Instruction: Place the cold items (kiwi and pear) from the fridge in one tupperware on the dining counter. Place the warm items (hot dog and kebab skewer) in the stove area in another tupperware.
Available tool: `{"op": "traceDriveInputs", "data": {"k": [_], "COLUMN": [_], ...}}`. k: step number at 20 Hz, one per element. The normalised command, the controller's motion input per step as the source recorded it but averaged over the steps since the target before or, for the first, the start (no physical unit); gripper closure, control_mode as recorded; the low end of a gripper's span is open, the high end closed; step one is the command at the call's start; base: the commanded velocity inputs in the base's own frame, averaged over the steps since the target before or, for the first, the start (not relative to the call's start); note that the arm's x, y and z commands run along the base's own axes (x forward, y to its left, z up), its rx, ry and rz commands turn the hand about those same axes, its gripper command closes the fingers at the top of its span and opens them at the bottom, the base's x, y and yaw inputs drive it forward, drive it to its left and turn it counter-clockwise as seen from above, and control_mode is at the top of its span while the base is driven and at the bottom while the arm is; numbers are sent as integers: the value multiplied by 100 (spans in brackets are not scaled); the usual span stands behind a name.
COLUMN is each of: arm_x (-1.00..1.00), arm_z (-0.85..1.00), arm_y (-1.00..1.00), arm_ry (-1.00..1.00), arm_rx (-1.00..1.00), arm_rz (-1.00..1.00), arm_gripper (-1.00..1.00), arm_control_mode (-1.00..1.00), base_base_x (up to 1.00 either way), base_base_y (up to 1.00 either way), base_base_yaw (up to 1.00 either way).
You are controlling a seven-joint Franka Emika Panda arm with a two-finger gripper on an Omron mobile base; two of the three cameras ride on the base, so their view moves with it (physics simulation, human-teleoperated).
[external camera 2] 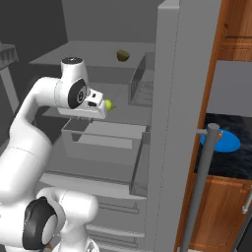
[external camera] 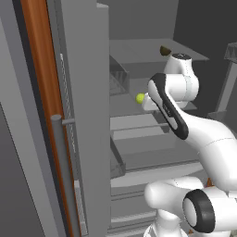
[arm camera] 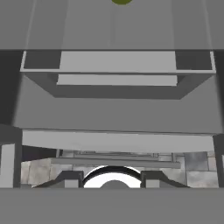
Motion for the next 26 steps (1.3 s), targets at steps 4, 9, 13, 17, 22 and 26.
{"op": "traceDriveInputs", "data": {"k": [4,9,13,17,22,26], "arm_x": [-5,29,44,59,60,38], "arm_z": [0,7,25,14,-8,-33], "arm_y": [-6,-1,0,0,-4,-1], "arm_ry": [-5,-16,-1,12,6,-3], "arm_rx": [1,7,0,-2,-3,-1], "arm_rz": [-3,-25,-18,-2,3,15], "arm_gripper": [-100,-100,-100,-100,-100,-100], "arm_control_mode": [-100,-100,-100,-100,-100,-100], "base_base_x": [0,0,0,0,0,0], "base_base_y": [0,0,0,0,0,0], "base_base_yaw": [0,0,0,0,0,0]}}
